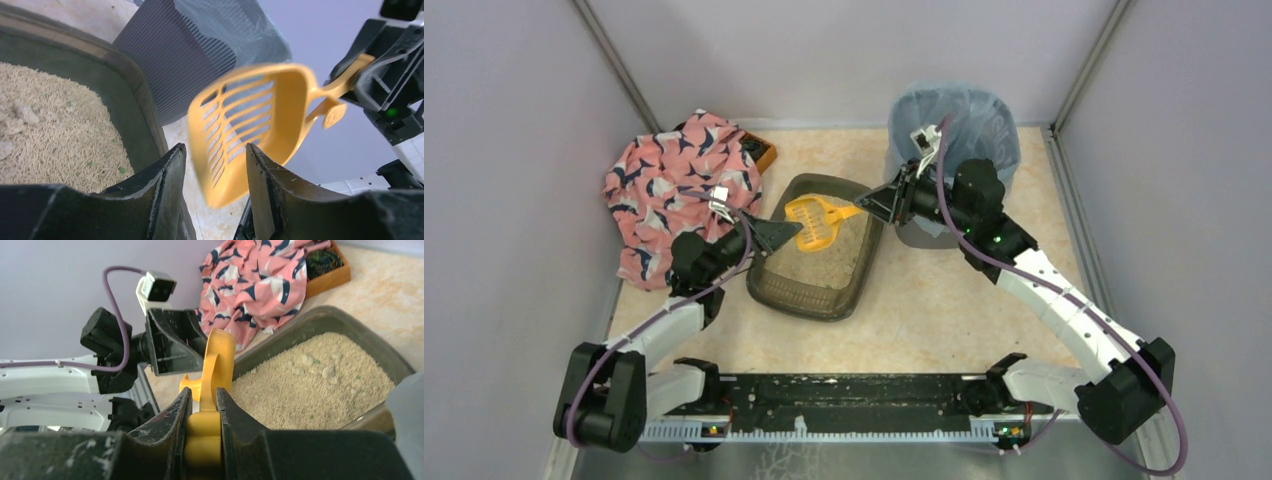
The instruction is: Clean the litter box
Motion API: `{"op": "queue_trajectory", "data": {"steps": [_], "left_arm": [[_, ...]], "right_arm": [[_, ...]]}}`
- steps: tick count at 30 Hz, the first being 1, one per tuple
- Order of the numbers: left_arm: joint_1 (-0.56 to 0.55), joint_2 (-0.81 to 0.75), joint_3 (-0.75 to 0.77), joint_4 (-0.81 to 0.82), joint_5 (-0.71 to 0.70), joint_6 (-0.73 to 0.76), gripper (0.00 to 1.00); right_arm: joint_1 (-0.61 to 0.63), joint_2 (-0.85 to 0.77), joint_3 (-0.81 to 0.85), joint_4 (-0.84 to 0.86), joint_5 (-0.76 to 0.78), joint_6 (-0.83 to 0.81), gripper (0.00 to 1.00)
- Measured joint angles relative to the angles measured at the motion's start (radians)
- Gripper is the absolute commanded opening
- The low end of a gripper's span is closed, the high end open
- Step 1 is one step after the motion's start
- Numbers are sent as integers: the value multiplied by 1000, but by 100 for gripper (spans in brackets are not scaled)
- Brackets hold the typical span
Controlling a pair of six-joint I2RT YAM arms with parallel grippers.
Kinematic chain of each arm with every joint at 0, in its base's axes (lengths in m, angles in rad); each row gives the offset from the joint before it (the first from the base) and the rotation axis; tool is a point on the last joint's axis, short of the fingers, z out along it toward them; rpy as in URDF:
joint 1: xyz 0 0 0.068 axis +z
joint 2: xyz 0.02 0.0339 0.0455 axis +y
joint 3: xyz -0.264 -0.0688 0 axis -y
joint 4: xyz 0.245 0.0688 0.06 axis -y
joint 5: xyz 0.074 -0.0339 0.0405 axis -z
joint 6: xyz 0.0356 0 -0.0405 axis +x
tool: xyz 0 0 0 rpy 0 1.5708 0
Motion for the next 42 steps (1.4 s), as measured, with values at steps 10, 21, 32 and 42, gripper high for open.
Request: {"op": "queue_trajectory", "data": {"steps": [10,21,32,42], "left_arm": [[-29,84,24,119,15,-56,25],[-59,146,-12,274,-12,-141,0],[-79,167,-14,356,-8,-170,0],[-85,195,-16,427,1,-204,0]], "right_arm": [[14,0,-31,26,-35,35,0],[10,3,-38,46,-18,36,30],[12,-2,-80,95,29,35,37],[13,-49,-87,77,30,17,33]]}}
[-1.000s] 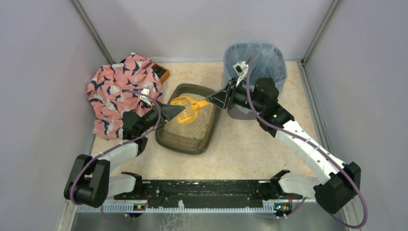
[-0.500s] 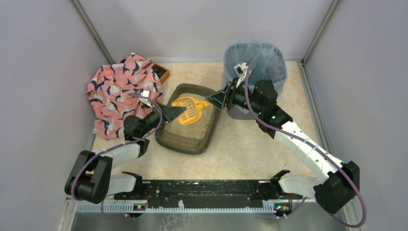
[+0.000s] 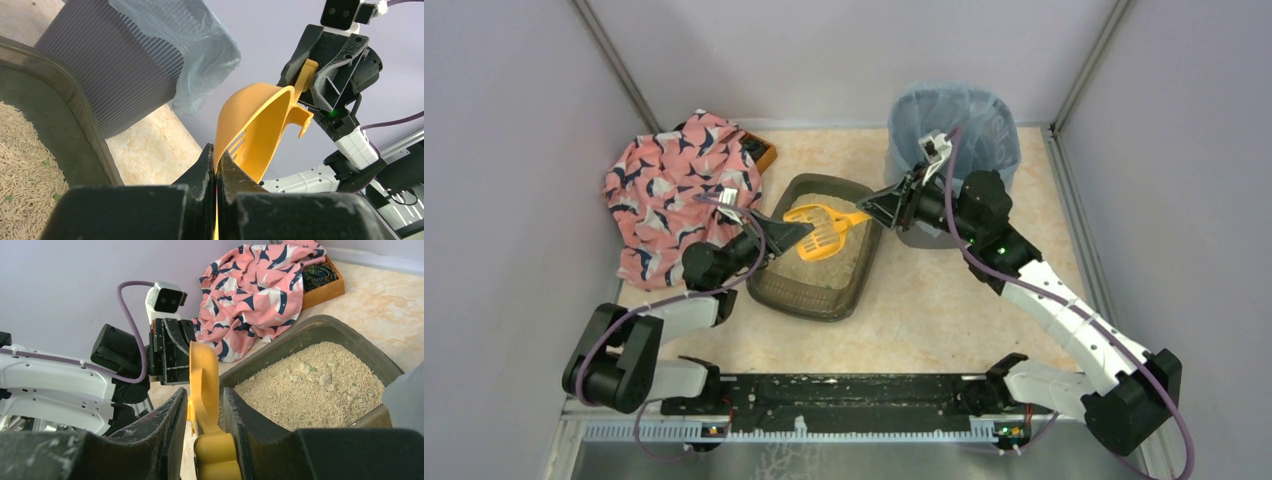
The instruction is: Clean the litter box
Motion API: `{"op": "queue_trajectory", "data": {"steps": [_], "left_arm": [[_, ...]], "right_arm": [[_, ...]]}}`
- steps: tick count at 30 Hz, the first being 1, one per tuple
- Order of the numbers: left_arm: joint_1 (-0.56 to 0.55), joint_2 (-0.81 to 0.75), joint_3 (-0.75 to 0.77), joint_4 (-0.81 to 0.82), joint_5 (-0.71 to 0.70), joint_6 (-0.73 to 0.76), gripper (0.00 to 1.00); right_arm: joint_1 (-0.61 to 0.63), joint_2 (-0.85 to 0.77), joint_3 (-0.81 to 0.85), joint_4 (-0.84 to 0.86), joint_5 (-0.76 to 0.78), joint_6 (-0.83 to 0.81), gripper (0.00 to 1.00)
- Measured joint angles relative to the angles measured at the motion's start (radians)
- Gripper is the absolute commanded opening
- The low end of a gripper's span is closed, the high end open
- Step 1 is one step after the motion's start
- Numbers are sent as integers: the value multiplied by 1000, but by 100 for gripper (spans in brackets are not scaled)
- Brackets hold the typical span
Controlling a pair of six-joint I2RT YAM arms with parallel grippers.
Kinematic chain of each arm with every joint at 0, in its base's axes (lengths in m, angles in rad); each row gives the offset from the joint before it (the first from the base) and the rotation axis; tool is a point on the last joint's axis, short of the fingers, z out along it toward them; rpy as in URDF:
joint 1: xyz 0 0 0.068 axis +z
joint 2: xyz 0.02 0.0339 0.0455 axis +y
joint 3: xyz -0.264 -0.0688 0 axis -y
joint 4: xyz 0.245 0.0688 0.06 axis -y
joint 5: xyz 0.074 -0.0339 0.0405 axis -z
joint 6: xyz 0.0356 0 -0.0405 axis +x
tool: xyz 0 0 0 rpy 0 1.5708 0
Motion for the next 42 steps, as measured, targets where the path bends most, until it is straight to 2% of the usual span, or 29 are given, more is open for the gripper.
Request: {"op": "queue_trajectory", "data": {"steps": [4,8,13,19,28,32,34,42], "left_arm": [[-2,29,3,29,13,-19,0],[-5,69,12,68,22,-54,0],[-5,147,31,145,37,-121,0],[-8,243,62,153,59,-217,0],[-12,170,72,154,64,-226,0],[-12,149,72,154,64,-224,0],[-12,148,72,154,63,-223,0],[-12,150,72,154,62,-219,0]], "right_arm": [[0,-31,0,-10,7,-13,33],[0,-36,0,-11,9,-25,42],[0,-36,-3,-11,6,-38,43],[0,-36,-20,-18,11,-50,45],[0,-35,-33,-18,18,-53,46],[0,-35,-33,-17,18,-53,35],[0,-35,-33,-16,16,-53,33],[0,-35,-33,-11,14,-53,45]]}}
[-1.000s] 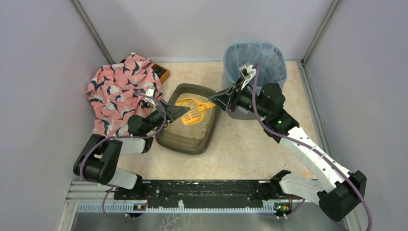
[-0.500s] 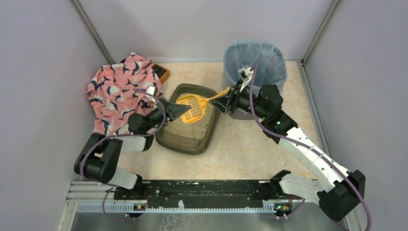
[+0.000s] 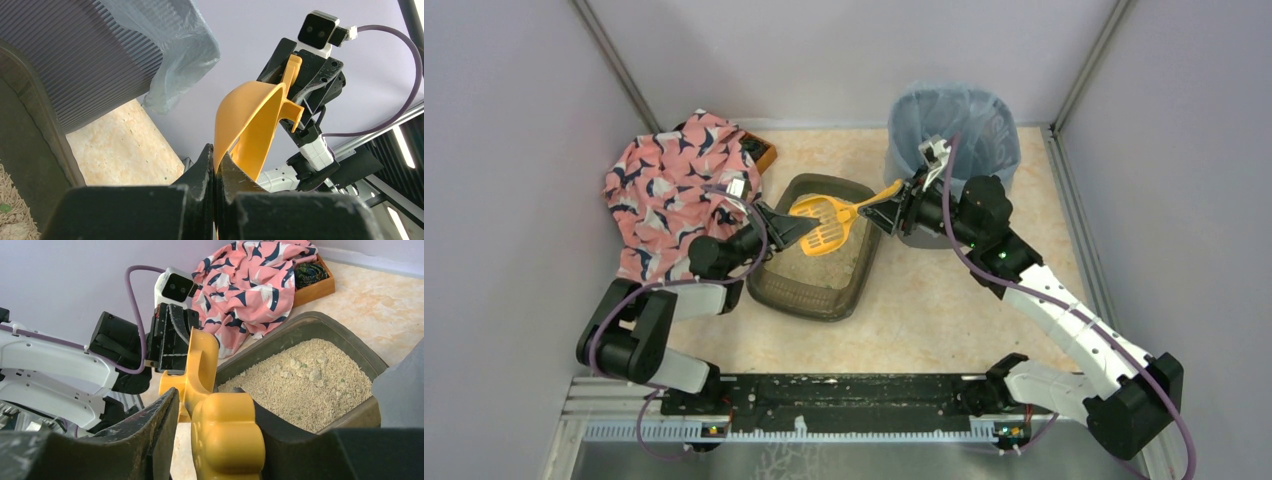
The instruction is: Clean the litter box
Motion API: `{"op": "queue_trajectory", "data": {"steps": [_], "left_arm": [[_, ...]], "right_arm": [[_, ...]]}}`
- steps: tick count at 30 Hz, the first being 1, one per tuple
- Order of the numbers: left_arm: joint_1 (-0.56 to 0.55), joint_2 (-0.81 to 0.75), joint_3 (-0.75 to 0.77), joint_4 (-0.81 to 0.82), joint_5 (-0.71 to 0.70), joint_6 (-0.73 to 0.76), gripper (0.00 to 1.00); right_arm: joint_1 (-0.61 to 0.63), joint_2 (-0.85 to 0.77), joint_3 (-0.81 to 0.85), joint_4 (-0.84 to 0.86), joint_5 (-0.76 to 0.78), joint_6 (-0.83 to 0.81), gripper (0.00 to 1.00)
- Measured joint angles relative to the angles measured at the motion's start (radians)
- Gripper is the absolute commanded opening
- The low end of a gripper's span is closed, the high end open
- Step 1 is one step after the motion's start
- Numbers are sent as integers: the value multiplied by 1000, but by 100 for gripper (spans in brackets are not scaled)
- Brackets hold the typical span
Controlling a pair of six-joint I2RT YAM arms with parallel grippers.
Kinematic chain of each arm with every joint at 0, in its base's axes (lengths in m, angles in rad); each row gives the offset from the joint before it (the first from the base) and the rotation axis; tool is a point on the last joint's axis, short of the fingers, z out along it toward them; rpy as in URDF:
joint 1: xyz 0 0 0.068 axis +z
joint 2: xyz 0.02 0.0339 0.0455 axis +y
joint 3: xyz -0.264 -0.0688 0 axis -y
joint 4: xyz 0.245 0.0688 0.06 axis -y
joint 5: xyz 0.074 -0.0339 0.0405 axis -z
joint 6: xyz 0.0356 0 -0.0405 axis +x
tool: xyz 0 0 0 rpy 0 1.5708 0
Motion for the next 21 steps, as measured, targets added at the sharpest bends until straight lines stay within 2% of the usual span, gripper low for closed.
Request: {"op": "queue_trajectory", "data": {"steps": [6,9,13,15,17,21], "left_arm": [[0,20,0,0,0,-2,0],[0,26,0,0,0,-2,0],[0,29,-4,0,0,-5,0],[0,33,-5,0,0,-8,0],[0,37,-5,0,-1,-10,0],[0,41,-5,0,0,-15,0]], "right_arm": [[0,0,0,0,10,0,45],[-1,0,0,0,14,0,42],[-1,0,0,0,14,1,30],[-1,0,0,0,14,0,17],[-1,0,0,0,7,10,0],[-1,0,-1,3,2,11,0]]}}
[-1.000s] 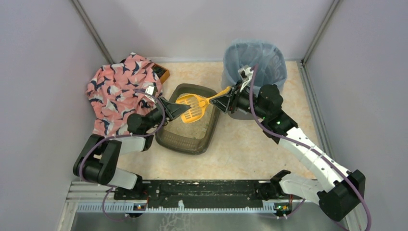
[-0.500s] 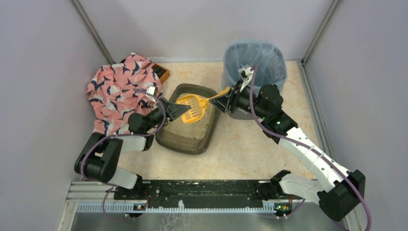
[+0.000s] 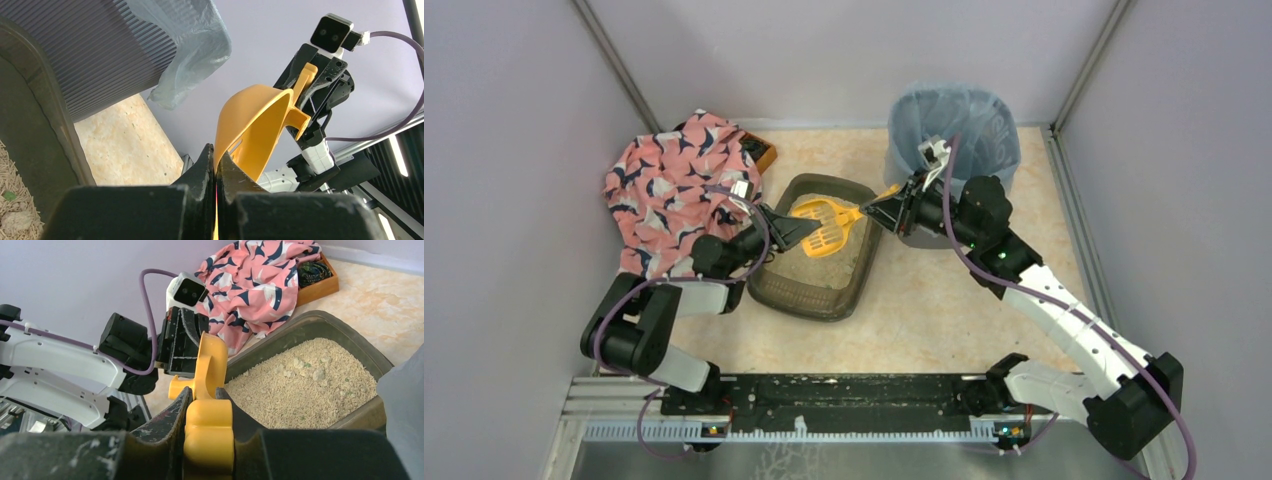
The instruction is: Clean the litter box
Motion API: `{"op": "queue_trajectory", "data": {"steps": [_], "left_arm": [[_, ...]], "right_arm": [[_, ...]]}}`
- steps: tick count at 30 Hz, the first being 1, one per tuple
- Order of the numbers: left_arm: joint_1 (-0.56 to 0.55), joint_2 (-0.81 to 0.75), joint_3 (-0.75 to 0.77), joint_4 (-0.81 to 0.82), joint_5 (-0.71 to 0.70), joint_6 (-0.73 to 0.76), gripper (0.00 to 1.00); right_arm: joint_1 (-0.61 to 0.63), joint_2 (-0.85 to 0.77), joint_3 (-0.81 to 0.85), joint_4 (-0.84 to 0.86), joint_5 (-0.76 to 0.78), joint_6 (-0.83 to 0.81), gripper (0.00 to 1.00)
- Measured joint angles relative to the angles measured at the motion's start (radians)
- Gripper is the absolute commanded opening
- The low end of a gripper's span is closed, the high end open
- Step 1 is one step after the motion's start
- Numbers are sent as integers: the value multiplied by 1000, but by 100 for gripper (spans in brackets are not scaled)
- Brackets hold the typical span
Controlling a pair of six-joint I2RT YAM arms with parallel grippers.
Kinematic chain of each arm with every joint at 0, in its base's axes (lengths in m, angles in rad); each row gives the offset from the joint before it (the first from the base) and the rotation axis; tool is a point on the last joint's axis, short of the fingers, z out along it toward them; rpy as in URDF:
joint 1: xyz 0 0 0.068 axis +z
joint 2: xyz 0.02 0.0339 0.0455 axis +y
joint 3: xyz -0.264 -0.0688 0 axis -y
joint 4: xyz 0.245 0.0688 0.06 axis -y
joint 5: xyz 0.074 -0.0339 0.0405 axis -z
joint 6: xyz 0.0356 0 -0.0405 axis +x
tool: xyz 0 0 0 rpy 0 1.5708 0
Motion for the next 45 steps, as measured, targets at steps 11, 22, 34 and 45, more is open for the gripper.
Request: {"op": "queue_trajectory", "data": {"steps": [11,22,34,45], "left_arm": [[55,-82,-37,-62,18,84,98],[172,-769,-28,-999,-251,659,98],[172,-730,0,-1276,-412,745,98],[172,-762,-3,-1289,-496,744,97]], "right_arm": [[-18,24,5,-24,16,-7,0],[-51,261,110,-64,36,-19,0],[74,489,291,-108,249,-143,0],[108,672,363,-123,461,-192,0]]}}
